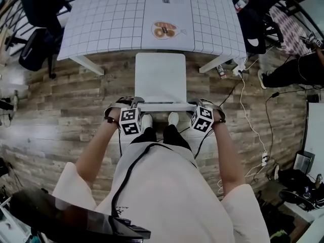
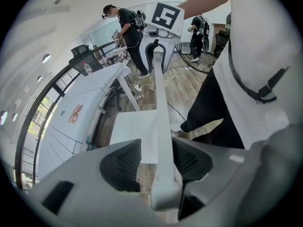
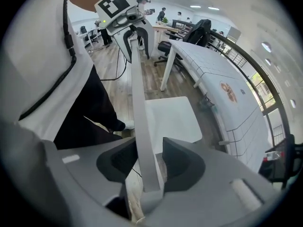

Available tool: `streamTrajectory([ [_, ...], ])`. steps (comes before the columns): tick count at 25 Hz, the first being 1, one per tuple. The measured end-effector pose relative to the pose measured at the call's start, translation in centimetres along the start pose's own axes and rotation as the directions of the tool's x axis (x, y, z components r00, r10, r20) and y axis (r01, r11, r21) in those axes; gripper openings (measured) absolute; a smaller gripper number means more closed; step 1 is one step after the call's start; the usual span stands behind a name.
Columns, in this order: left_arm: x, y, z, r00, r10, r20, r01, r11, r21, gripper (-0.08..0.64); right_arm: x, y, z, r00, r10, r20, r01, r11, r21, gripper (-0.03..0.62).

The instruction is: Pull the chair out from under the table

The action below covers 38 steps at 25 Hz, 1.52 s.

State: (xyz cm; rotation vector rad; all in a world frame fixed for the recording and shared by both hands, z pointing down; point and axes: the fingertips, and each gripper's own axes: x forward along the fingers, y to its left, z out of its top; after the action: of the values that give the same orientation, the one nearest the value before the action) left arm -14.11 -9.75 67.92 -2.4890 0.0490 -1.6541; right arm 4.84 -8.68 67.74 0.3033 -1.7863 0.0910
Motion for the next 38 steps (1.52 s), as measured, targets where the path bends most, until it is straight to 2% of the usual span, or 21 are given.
streamTrajectory([
  [5,0.8,-0.3,0.1,1.0,-0.018,-0.009,0.018,0.999,0.027,0.19,0.4,0.2,-0.2,0.999,0.032,-0.034,-0.032,0.999,0.01,0.163],
  [9,1.3,-0.3,0.3,0.999,-0.022,-0.034,0.023,0.999,0.034,0.168,0.6,0.1,-0.2,0.999,0.038,-0.036,-0.039,0.999,-0.024,0.143],
  [13,2.2,-1.3,-0.2,0.992,-0.015,-0.128,0.022,0.998,0.052,0.117,0.7,0.8,-0.5,0.999,0.046,-0.019,-0.048,0.996,-0.069,0.123],
  [18,3.3,-1.8,-0.4,0.968,0.022,-0.248,-0.01,0.999,0.048,0.094,0.4,1.4,-1.1,0.999,0.039,-0.003,-0.039,0.986,-0.161,0.086],
  [21,4.0,-1.5,-1.4,0.931,0.04,-0.362,-0.015,0.997,0.072,0.101,0.1,1.1,-1.3,0.999,0.035,0.016,-0.031,0.983,-0.183,0.084],
  [23,4.4,-1.7,-1.8,0.913,0.03,-0.406,0.0,0.997,0.075,0.095,0.1,1.2,-1.4,0.998,0.039,0.047,-0.03,0.982,-0.184,0.084],
  [28,4.7,-2.5,-1.9,0.887,-0.004,-0.461,0.004,1.0,-0.002,0.095,0.3,1.9,-1.8,0.992,0.077,0.099,-0.059,0.983,-0.174,0.083],
  [34,4.3,-2.1,-1.7,0.875,0.028,-0.483,-0.031,1.0,0.003,0.104,-0.2,1.7,-1.8,0.992,0.071,0.106,-0.052,0.983,-0.174,0.083],
  [38,4.1,-2.0,-1.7,0.877,0.043,-0.479,-0.039,0.999,0.019,0.106,-0.2,1.7,-1.7,0.993,0.058,0.099,-0.04,0.984,-0.173,0.084],
])
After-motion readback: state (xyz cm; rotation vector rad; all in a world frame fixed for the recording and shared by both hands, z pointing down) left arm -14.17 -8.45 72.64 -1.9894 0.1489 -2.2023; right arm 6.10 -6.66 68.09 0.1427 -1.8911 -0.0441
